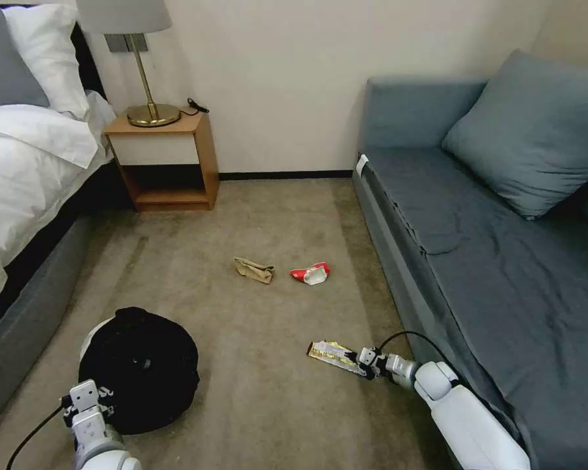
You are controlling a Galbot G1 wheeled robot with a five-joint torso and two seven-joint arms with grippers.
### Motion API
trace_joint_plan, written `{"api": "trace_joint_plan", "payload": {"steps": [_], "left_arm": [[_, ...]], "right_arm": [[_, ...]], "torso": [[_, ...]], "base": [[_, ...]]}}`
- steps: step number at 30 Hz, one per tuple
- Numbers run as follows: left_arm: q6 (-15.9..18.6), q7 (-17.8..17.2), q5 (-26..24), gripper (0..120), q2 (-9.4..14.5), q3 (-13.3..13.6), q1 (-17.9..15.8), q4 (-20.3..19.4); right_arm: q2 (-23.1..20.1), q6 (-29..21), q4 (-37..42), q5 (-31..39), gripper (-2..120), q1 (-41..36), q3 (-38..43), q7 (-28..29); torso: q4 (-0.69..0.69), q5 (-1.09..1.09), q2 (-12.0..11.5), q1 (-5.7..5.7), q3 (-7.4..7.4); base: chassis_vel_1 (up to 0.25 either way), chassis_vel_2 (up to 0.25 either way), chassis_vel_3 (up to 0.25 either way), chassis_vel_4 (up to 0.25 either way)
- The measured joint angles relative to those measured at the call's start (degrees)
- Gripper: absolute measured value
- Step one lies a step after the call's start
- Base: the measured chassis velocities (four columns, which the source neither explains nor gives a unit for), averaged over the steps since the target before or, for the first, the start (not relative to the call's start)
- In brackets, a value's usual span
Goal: Pick up the trash bin, then pick up the garbage on the floor and place it into the trash bin.
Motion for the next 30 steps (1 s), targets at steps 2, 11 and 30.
{"api": "trace_joint_plan", "payload": {"steps": [2, 11, 30], "left_arm": [[-0.1, 0.0, 0.2, 0, -0.1, 0.1, -0.1, 0.2], [0.0, -0.1, 1.1, 0, -0.5, 0.4, -0.4, 0.5], [0.4, 0.1, 1.4, 0, -0.5, 0.3, 0.0, -0.2]], "right_arm": [[0.2, 0.0, -1.5, 0.5, 0, 1.4, -0.4, 0.0], [1.5, -1.1, -2.8, 2.1, 15, 4.7, -3.0, 0.2], [4.3, -3.0, -6.2, 3.4, 88, 6.9, -6.1, 0.1]], "torso": [[-0.01, 0.00, 0.0, 0.00, 0.00], [-0.01, -0.06, 0.0, 0.00, 0.00], [-0.01, -0.03, 0.0, 0.00, 0.00]], "base": [[0.000, 0.000, 0.000, 0.000], [0.000, 0.000, 0.000, 0.000], [0.000, 0.000, 0.000, 0.000]]}}
